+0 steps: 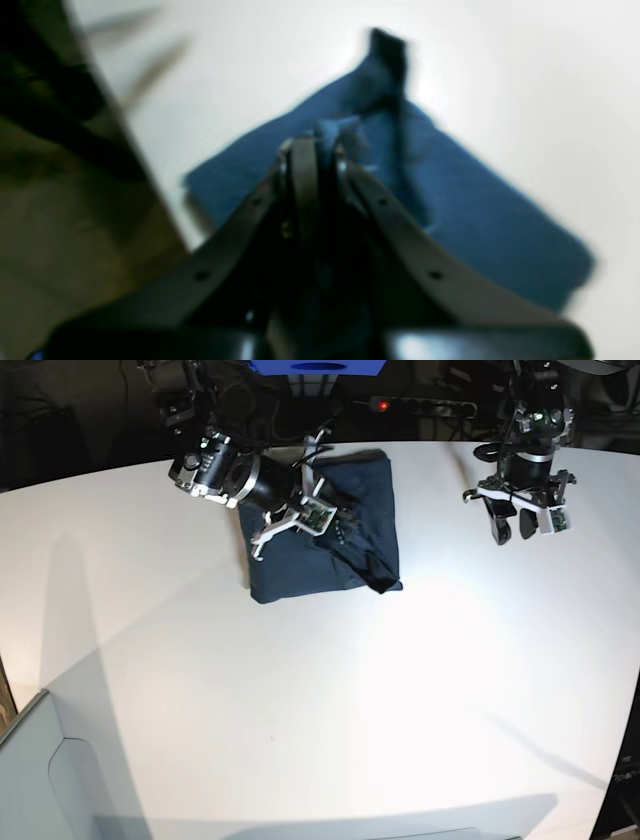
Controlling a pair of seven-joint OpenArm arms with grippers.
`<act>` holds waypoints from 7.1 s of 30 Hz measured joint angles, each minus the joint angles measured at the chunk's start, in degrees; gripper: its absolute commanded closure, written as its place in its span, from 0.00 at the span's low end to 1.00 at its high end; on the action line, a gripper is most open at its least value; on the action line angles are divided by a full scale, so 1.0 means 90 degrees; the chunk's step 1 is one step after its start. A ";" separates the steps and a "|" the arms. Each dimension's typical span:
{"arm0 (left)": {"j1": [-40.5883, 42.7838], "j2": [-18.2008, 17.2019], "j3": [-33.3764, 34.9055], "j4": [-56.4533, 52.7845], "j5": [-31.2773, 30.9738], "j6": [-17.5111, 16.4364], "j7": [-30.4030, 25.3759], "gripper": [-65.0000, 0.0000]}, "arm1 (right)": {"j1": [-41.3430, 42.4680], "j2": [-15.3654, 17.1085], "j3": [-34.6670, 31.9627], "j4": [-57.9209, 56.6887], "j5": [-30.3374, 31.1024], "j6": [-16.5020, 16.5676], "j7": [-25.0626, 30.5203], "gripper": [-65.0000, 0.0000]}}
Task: Fold the T-shirt properly
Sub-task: 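Press the folded layer flat with the right gripper and release, then grip the folded shirt's sides with both grippers and square it, then push the folded shirt with the left gripper toward the right gripper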
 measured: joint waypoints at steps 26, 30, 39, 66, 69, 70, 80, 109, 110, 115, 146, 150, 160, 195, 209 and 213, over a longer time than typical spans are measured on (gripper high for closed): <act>0.0000 0.0000 -0.0007 0.0136 0.0002 0.0000 0.0019 0.59 | 0.0044 0.0243 -0.0527 -0.0199 -0.0017 -0.0005 0.0321 0.31; 0.0005 0.0078 -0.0007 0.0551 -0.0248 0.0012 0.0002 0.59 | 0.0051 0.0240 0.0083 -0.0095 -0.0007 -0.0002 0.0357 0.31; 0.0143 0.0801 0.0090 0.0843 -0.1853 0.0007 -0.0005 0.59 | 0.0027 0.0238 0.1608 -0.0095 0.0010 -0.0005 0.0311 0.30; 0.0022 0.0527 0.2200 -0.0240 -0.1853 0.0097 -0.0041 0.59 | -0.0017 0.0243 0.1906 -0.0109 0.0010 -0.0002 0.0274 0.30; 0.0202 0.0508 0.2169 -0.0051 -0.1843 0.0102 -0.0073 0.59 | -0.0015 0.0243 0.1911 -0.0112 0.0007 -0.0002 0.0272 0.30; 0.0214 0.0510 0.2169 -0.0022 -0.1851 0.0102 -0.0070 0.59 | -0.0015 0.0243 0.1914 -0.0112 0.0007 -0.0002 0.0274 0.30; -0.0216 0.0568 0.2217 -0.0556 -0.1858 0.0100 -0.0046 0.59 | -0.0029 0.0243 0.1914 -0.0114 0.0007 -0.0005 0.0274 0.30; -0.0459 0.0206 0.2375 -0.1013 -0.1923 0.0097 -0.0056 1.00 | -0.0100 0.0253 0.1916 -0.0117 -0.0015 -0.0002 0.0272 0.30; -0.0476 0.0175 0.2370 -0.1073 -0.1923 0.0097 -0.0049 1.00 | -0.0100 0.0255 0.1919 -0.0117 -0.0012 -0.0002 0.0272 0.30; -0.0469 0.0180 0.2370 -0.1086 -0.1921 0.0102 -0.0046 1.00 | -0.0102 0.0245 0.1919 -0.0117 -0.0015 -0.0002 0.0272 0.30; -0.0512 0.0308 0.1858 -0.1188 -0.1928 0.0056 0.0466 0.44 | -0.0097 0.0243 0.1902 -0.0119 -0.0015 -0.0002 0.0274 0.30; -0.0512 0.0323 0.1882 -0.1265 -0.1977 -0.0029 0.0447 0.45 | -0.0102 0.0245 0.1902 -0.0119 -0.0015 -0.0002 0.0272 0.30; -0.0597 0.0442 0.1887 -0.1428 -0.1970 -0.0019 0.0459 0.80 | -0.0104 0.0245 0.1928 -0.0119 -0.0015 -0.0002 0.0272 0.30; -0.6951 -0.0738 0.8706 -0.4915 -0.1846 0.0002 0.0413 1.00 | -0.0311 -0.0991 0.6203 0.0714 0.0029 -0.0002 0.0272 0.31; -0.8201 0.0330 1.0960 -0.5790 -0.1188 -0.0051 -0.0165 1.00 | -0.0573 -0.1005 0.6477 0.0714 0.0032 -0.0002 0.0272 0.31; -0.8201 0.0622 1.0948 -0.5799 -0.0369 -0.0789 -0.0223 1.00 | -0.0576 -0.1117 0.6477 0.0714 0.0032 -0.0002 0.0272 0.31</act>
